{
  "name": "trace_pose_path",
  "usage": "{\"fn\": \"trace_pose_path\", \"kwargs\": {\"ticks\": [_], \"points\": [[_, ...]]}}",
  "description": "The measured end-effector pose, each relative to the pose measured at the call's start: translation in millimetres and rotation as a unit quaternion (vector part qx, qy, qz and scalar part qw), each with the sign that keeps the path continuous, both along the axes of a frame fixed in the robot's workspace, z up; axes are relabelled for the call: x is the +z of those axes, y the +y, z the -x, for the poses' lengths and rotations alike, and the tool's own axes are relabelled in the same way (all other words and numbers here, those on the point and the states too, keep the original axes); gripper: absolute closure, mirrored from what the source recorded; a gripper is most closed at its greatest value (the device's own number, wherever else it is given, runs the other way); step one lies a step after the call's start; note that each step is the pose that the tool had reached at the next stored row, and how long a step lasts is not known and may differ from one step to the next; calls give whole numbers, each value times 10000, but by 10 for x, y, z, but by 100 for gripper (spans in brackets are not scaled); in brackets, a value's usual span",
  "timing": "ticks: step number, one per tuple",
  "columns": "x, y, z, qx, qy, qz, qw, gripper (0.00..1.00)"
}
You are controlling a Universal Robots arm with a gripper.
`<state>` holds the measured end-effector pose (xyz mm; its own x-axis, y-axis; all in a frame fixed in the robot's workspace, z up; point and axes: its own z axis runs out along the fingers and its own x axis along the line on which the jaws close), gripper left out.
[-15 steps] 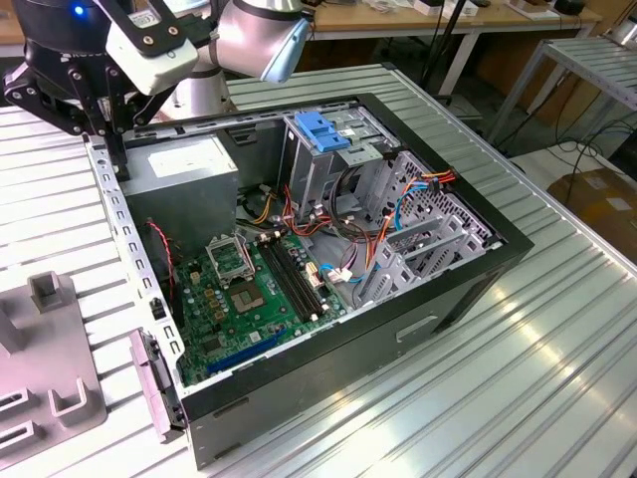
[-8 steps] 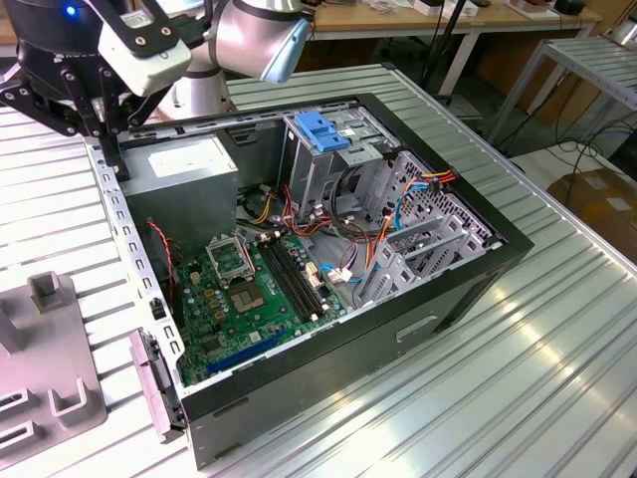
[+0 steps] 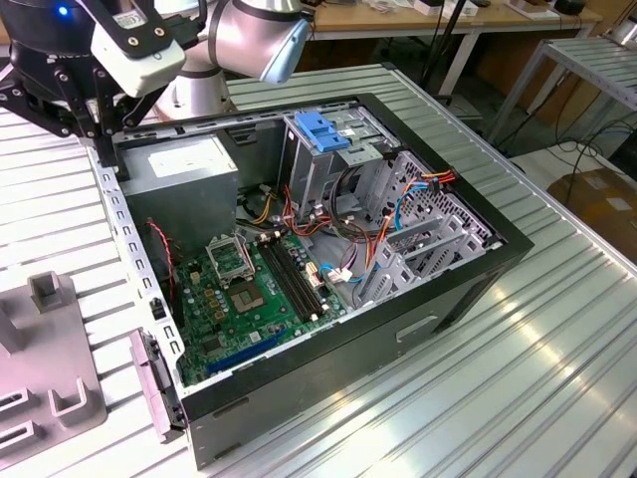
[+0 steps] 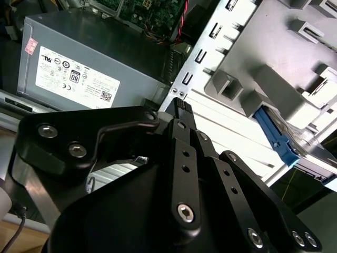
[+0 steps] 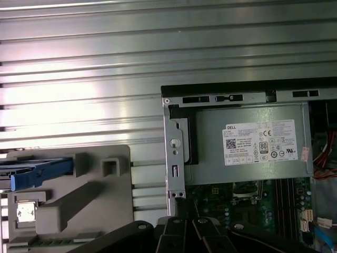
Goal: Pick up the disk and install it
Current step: 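Reach for the disk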
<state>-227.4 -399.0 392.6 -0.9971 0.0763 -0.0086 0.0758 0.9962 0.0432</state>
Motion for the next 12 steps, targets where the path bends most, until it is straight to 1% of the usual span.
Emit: {"fn": "trace_pose_path", "kwargs": {"ticks": [8,10,12], "points": [[-1,0,139,-8,3,-1,10000,90],[-1,5,188,-9,3,-1,10000,90],[-2,14,274,-10,2,-1,10000,90]]}}
